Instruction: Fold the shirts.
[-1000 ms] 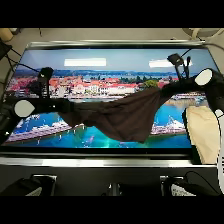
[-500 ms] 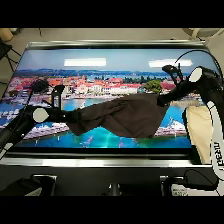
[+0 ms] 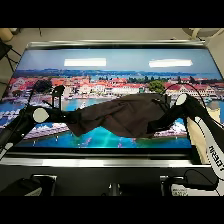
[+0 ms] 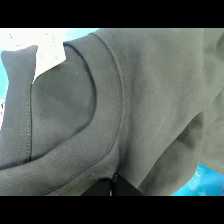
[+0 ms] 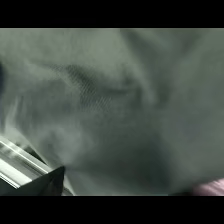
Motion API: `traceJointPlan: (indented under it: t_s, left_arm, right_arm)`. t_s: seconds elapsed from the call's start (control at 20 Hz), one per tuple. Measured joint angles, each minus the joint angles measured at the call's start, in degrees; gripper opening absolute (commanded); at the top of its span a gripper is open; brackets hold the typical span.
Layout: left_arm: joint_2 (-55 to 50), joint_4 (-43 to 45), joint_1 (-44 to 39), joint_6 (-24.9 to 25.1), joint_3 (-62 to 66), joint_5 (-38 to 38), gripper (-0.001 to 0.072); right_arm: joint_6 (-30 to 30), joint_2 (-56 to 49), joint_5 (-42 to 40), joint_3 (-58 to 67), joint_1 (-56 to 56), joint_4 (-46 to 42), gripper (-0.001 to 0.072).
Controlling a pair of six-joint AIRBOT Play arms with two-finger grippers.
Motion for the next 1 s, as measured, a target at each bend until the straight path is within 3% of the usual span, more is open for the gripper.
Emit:
traceJointPlan:
  t_s: [0.05, 0.1, 0.35, 0.55, 0.75, 1.0]
  left_arm:
    - [0.0, 0.0, 0.0, 0.0, 0.02, 0.0, 0.0021]
    - [0.02, -0.02, 0.0, 0.02, 0.02, 0.0, 0.0021]
    - [5.05, 1.53, 0.0, 5.55, 4.85, -0.48, 0.002]
    - [15.21, 8.33, 1.46, 7.91, 19.98, -0.52, 0.002]
    - [25.07, 11.89, 4.59, 5.29, 35.34, 1.53, 0.002]
    - [31.78, 13.03, 6.03, 1.44, 40.52, 0.76, 0.002]
  right_arm:
    - [0.39, 0.02, -0.9, -1.11, -0.02, 1.01, 0.0053]
    - [0.5, 0.07, -1.55, -1.99, -0.02, 2.19, 0.0027]
    - [-6.21, 4.63, -0.55, 4.17, -0.22, 5.35, 0.0027]
    - [-8.74, 17.14, -2.71, 24.9, -0.24, -2.01, 0.0027]
    - [-7.04, 32.92, -11.85, 40.79, -0.2, -8.28, 0.0027]
    - [-3.54, 43.67, -11.74, 46.03, -0.22, -11.58, 0.0028]
